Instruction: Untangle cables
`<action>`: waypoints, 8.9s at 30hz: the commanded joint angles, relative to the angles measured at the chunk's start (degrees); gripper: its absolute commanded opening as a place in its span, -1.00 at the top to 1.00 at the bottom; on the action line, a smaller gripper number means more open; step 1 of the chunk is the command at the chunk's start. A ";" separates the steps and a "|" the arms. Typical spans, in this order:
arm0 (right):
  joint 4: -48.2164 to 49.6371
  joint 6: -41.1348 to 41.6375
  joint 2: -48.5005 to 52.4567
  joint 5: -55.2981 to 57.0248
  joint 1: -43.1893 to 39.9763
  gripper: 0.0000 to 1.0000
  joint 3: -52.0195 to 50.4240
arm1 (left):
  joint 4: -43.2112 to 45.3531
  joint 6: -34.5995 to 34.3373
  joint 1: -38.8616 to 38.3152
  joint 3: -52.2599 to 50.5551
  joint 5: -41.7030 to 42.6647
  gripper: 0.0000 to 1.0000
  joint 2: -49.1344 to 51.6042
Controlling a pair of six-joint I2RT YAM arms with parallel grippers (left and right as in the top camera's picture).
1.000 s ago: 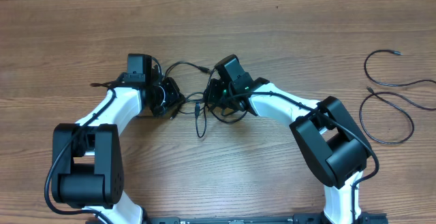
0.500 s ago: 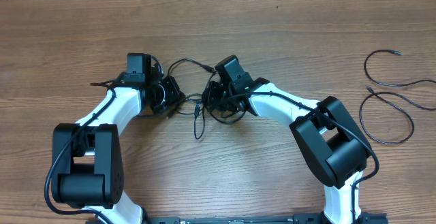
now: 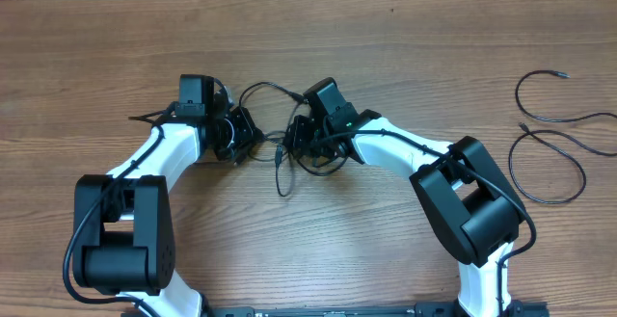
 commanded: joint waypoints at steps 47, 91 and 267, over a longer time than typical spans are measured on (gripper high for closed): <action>2.27 7.13 -0.70 4.63 -4.57 0.92 5.09 | -1.22 2.56 -3.89 -0.24 3.43 0.39 0.79; -7.39 -4.98 -3.19 7.91 -2.64 -0.16 11.52 | -2.14 2.64 3.52 -0.22 -1.09 0.32 0.79; 5.97 1.70 4.74 -17.09 -12.59 0.92 11.54 | -1.53 8.37 11.43 -0.22 7.19 -0.50 0.79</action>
